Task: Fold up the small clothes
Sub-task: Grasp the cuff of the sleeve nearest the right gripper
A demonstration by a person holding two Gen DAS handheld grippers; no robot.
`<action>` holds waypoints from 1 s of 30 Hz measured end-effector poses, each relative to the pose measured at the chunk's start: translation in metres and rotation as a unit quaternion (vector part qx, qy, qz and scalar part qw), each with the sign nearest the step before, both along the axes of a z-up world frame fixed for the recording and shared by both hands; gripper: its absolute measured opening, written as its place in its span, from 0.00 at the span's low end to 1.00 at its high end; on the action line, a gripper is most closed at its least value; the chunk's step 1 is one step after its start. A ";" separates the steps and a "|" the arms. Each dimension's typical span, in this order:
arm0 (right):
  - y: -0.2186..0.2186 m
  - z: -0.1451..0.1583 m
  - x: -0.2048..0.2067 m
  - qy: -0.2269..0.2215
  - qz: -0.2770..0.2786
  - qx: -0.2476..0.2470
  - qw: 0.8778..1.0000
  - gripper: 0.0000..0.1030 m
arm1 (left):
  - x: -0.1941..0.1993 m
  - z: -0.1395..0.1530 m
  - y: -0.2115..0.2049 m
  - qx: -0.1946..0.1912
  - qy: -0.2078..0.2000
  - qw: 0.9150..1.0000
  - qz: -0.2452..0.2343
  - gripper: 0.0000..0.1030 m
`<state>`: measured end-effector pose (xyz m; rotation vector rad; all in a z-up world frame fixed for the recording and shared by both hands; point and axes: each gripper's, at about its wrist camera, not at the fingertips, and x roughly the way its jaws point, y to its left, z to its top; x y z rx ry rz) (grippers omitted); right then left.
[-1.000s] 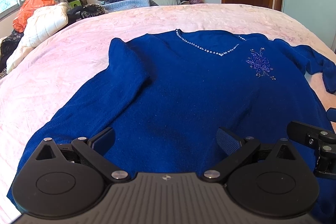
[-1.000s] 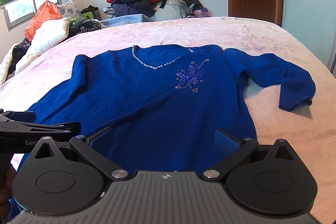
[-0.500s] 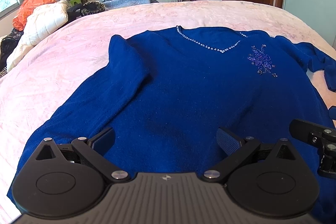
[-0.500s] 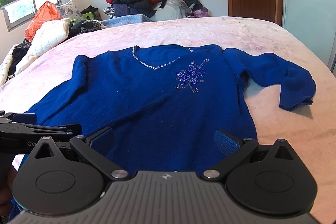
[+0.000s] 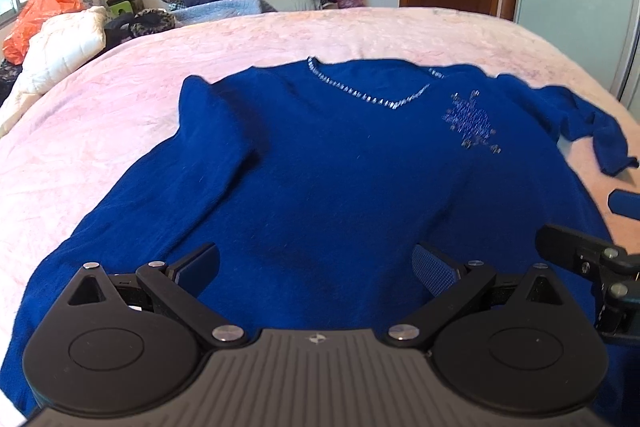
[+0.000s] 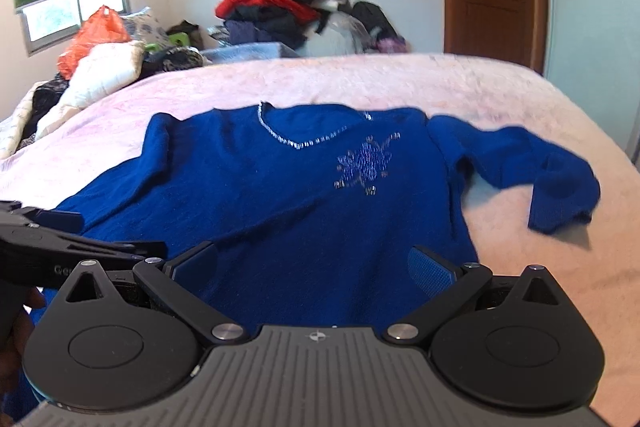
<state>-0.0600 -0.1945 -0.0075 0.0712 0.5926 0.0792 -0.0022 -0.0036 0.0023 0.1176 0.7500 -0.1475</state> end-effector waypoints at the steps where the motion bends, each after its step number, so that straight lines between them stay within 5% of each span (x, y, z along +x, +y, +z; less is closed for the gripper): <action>1: -0.003 0.000 0.000 -0.002 0.001 -0.004 1.000 0.99 | 0.000 0.001 -0.002 -0.003 -0.007 1.000 0.000 1.00; 7: -0.026 -0.003 0.000 -0.017 -0.007 -0.033 0.999 0.93 | 0.011 0.008 -0.019 -0.011 -0.006 1.000 -0.014 1.00; 14: -0.081 -0.010 0.012 -0.039 -0.069 -0.157 0.984 0.82 | 0.022 0.003 -0.038 0.003 -0.006 1.000 -0.029 1.00; 18: -0.120 -0.025 0.036 -0.006 -0.083 -0.151 0.985 0.66 | 0.028 -0.005 -0.045 0.008 0.003 1.000 -0.028 1.00; 30: -0.164 -0.056 0.081 0.026 -0.098 -0.144 0.984 0.66 | 0.032 -0.010 -0.049 0.032 0.005 0.999 -0.030 1.00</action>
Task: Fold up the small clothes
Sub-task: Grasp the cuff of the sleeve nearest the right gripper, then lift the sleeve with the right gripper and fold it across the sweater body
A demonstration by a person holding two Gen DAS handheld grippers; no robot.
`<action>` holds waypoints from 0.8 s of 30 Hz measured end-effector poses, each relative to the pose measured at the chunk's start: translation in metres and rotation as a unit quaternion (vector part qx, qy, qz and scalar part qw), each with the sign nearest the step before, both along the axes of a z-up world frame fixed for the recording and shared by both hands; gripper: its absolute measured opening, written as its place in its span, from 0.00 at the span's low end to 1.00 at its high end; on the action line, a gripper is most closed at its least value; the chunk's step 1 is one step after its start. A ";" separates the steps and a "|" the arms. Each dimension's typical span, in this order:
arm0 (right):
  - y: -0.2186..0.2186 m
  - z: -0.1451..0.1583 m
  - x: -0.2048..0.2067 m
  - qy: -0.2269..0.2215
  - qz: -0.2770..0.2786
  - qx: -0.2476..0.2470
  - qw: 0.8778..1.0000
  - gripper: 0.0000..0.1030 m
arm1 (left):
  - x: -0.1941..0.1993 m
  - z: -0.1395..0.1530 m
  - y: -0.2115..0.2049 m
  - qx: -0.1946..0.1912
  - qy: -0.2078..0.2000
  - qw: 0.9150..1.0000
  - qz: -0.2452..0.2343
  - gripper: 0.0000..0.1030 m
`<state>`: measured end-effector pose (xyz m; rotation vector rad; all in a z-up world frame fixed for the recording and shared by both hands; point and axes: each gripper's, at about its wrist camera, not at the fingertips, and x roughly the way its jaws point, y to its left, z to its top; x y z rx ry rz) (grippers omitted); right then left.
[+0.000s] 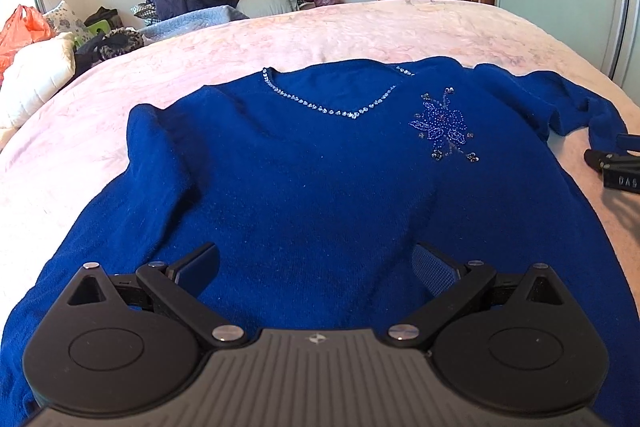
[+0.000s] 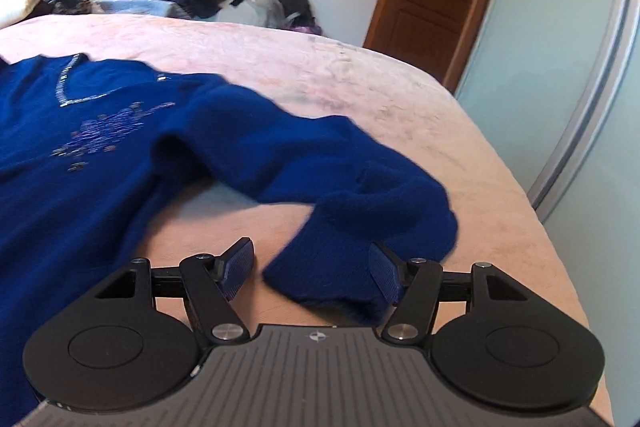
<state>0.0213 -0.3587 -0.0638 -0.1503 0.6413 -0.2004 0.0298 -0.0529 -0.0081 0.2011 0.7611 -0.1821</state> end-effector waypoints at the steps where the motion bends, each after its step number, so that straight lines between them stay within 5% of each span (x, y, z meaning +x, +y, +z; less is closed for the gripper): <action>1: -0.008 -0.001 0.001 -0.002 -0.006 0.017 1.000 0.65 | 0.001 0.000 0.000 0.001 0.001 1.000 0.001 1.00; 5: -0.031 -0.004 0.003 -0.011 -0.019 0.080 0.997 0.62 | 0.003 -0.003 0.000 0.006 0.008 1.000 0.003 1.00; 9: -0.040 0.000 0.003 -0.018 -0.048 0.097 0.994 0.18 | 0.003 -0.003 0.001 0.008 0.006 1.000 0.002 1.00; 13: -0.068 0.005 -0.006 -0.045 -0.071 0.203 0.976 0.15 | 0.004 -0.002 0.004 0.013 0.003 1.000 0.009 1.00; 16: -0.092 0.013 -0.020 -0.081 -0.080 0.307 0.945 0.15 | 0.006 -0.001 0.009 0.013 0.002 1.000 0.017 1.00; 20: -0.124 0.020 -0.035 -0.136 -0.086 0.447 0.880 0.15 | 0.010 0.000 0.019 0.016 -0.001 1.000 0.023 1.00; 24: -0.145 0.024 -0.043 -0.185 -0.087 0.531 0.823 0.15 | 0.020 0.004 0.044 0.046 -0.027 0.997 0.057 1.00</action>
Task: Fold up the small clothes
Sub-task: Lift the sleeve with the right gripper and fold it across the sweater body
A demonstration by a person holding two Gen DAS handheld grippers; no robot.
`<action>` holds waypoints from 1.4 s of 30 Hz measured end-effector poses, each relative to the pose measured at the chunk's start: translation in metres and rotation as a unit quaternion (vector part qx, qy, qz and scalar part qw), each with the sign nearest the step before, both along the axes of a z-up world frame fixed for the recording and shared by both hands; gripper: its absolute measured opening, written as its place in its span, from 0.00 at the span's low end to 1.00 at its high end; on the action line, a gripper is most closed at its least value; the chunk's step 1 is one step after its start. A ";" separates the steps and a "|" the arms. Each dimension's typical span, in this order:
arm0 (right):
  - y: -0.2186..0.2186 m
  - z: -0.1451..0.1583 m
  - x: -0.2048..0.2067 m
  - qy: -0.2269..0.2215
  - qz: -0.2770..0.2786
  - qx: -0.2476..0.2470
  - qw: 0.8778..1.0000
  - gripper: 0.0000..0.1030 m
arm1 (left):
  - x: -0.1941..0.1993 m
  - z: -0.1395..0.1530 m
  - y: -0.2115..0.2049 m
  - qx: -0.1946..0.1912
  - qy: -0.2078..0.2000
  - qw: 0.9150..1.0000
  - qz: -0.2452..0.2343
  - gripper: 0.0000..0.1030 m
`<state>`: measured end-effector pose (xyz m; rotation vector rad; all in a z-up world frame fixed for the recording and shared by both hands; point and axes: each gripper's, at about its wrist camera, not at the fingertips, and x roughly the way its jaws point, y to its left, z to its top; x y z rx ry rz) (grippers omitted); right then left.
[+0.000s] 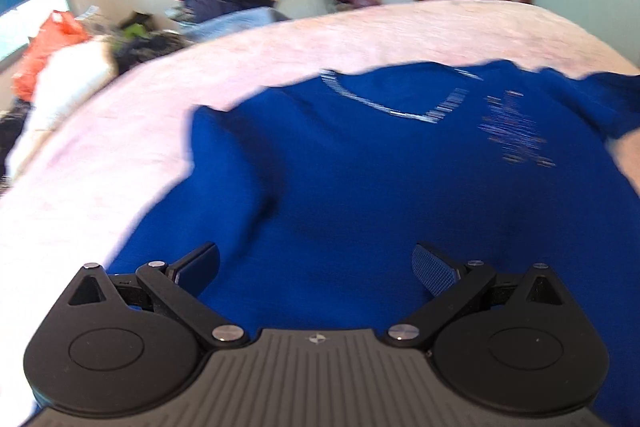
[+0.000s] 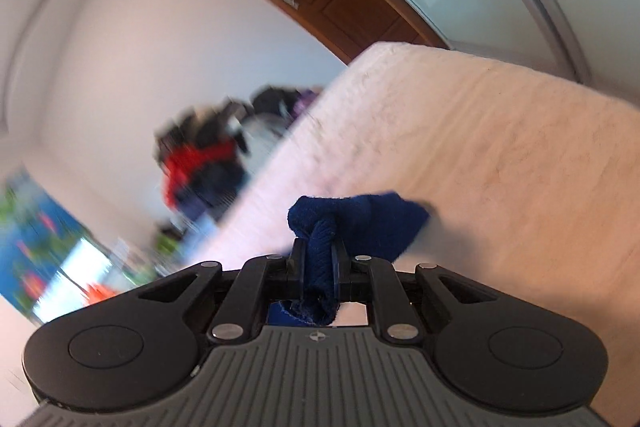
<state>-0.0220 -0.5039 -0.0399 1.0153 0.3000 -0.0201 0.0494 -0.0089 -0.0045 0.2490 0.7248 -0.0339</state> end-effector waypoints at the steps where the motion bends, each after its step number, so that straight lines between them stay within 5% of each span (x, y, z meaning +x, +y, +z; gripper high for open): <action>1: -0.003 0.001 -0.001 -0.011 -0.002 0.015 1.000 0.15 | 0.004 0.001 0.010 0.006 -0.006 1.000 0.015 1.00; 8: 0.003 0.009 0.006 -0.037 0.012 0.035 0.999 0.15 | 0.024 -0.008 0.103 0.033 0.004 0.993 0.115 1.00; 14: 0.018 0.001 0.025 -0.021 0.036 0.032 0.999 0.15 | 0.026 -0.026 0.149 0.083 0.019 0.989 0.123 1.00; 17: 0.026 -0.001 0.031 -0.014 0.044 0.030 0.998 0.15 | 0.030 -0.035 0.162 0.038 0.025 0.992 0.119 1.00; 19: 0.030 -0.002 0.034 -0.009 0.047 0.029 0.998 0.15 | 0.028 -0.033 0.165 -0.002 0.029 0.993 0.116 0.81; 21: 0.032 -0.001 0.035 -0.006 0.047 0.025 0.999 0.16 | 0.024 -0.030 0.161 -0.046 0.040 0.994 0.086 0.29; 24: 0.032 0.002 0.033 -0.006 0.046 0.021 0.999 0.16 | 0.023 -0.028 0.148 -0.022 0.036 0.996 0.074 0.04; 31: 0.029 0.013 0.022 -0.019 0.031 0.014 0.999 0.16 | 0.018 -0.012 0.169 -0.037 0.002 0.995 0.091 0.02; 42: -0.009 0.032 0.017 -0.073 -0.027 0.071 0.994 0.16 | 0.065 -0.002 0.244 0.025 -0.038 0.976 0.215 0.02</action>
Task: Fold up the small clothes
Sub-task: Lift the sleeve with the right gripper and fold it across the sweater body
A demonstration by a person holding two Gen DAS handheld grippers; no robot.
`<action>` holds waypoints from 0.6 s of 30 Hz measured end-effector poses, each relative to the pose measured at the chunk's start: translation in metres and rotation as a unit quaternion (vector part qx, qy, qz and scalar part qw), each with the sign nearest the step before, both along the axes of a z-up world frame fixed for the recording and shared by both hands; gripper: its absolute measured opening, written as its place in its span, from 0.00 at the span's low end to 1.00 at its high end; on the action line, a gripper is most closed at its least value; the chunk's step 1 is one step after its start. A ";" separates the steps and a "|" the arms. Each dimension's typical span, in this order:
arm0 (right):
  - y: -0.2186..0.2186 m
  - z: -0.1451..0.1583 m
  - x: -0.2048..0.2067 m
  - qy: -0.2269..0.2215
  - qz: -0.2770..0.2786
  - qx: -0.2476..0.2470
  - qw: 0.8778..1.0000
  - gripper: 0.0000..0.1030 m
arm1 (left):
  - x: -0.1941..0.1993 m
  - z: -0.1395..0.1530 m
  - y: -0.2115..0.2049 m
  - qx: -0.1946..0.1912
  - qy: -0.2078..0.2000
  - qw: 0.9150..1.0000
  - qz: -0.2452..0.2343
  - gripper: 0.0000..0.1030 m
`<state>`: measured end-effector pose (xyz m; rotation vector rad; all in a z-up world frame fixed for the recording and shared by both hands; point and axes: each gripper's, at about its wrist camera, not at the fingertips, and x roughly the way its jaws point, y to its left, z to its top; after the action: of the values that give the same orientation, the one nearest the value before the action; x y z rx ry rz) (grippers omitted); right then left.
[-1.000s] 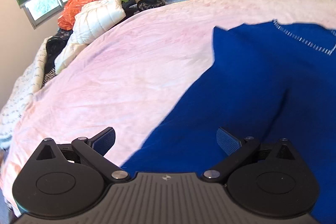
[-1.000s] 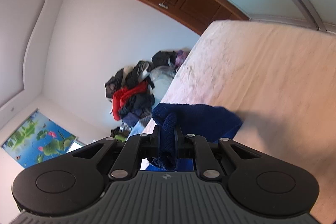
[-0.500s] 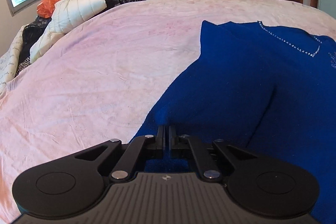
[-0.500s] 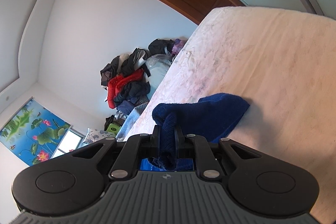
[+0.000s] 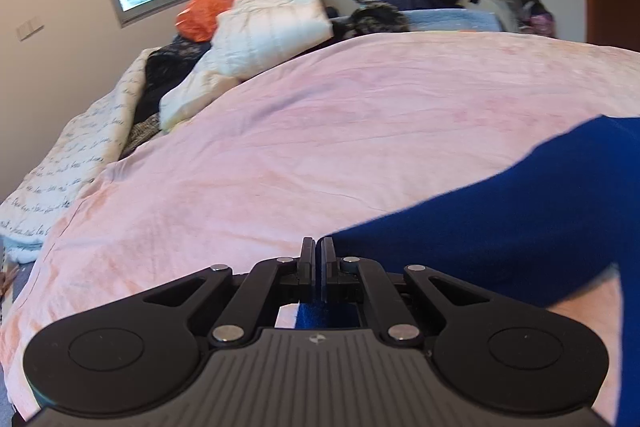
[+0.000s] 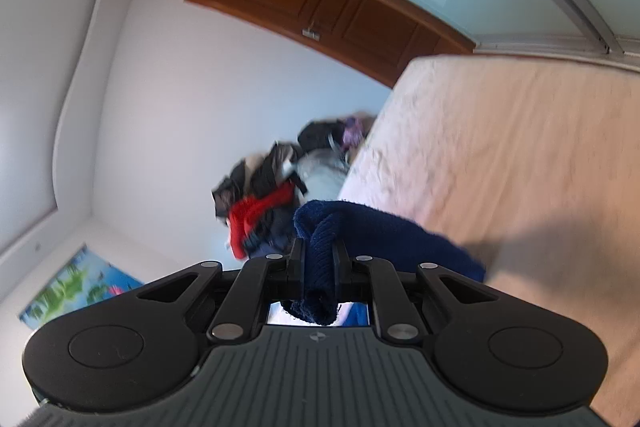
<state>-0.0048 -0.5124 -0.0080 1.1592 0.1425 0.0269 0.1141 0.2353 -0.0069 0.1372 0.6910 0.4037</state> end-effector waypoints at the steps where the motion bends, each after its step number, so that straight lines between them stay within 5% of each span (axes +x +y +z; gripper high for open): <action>1: -0.004 0.004 -0.001 -0.002 -0.008 -0.001 1.000 0.16 | 0.003 -0.002 0.002 0.001 0.005 1.000 0.000 0.02; 5: -0.030 0.024 -0.003 -0.024 -0.043 0.005 0.999 0.16 | 0.010 -0.010 -0.006 0.044 0.024 0.999 0.003 0.03; 10: -0.064 0.052 -0.011 -0.037 -0.094 -0.008 0.995 0.16 | 0.001 0.004 -0.020 0.025 0.010 1.000 -0.008 0.08; 13: -0.074 0.061 -0.015 -0.039 -0.116 -0.016 0.992 0.16 | 0.001 0.016 -0.025 -0.024 0.010 1.000 -0.014 0.37; 15: -0.073 0.061 -0.014 -0.044 -0.116 -0.013 0.992 0.16 | -0.003 0.028 -0.036 -0.040 -0.011 0.999 -0.028 0.83; 18: -0.058 0.062 -0.010 -0.047 -0.097 -0.022 0.994 0.16 | -0.017 0.045 -0.070 0.001 -0.066 0.996 -0.057 0.87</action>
<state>-0.0147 -0.5708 0.0542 1.1219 -0.0535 -0.0930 0.0973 0.1650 0.0381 0.1506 0.5499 0.3019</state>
